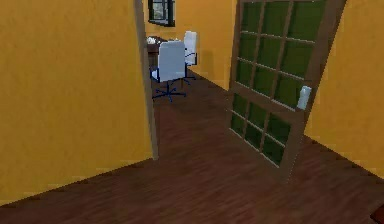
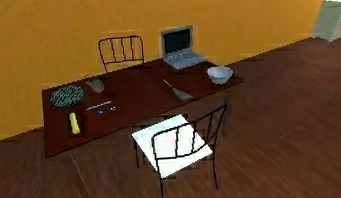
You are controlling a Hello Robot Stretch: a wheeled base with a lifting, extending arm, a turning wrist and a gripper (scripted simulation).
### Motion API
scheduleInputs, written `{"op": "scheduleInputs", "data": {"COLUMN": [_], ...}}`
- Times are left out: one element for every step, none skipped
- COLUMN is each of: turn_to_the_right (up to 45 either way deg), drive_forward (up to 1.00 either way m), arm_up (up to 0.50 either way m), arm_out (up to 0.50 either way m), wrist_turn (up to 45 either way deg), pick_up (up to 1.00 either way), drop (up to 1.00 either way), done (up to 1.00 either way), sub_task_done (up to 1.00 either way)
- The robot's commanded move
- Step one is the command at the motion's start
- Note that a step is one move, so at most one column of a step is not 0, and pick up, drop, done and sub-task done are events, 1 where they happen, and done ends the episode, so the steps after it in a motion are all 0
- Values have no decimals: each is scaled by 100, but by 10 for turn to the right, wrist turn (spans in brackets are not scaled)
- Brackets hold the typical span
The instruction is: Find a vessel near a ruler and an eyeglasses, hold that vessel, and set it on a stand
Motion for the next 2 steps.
{"op": "scheduleInputs", "data": {"turn_to_the_right": [0, 120], "drive_forward": [100, 0], "arm_up": [0, 0], "arm_out": [0, 0], "wrist_turn": [0, 0], "pick_up": [0, 0], "drop": [0, 0], "done": [0, 0], "sub_task_done": [0, 0]}}
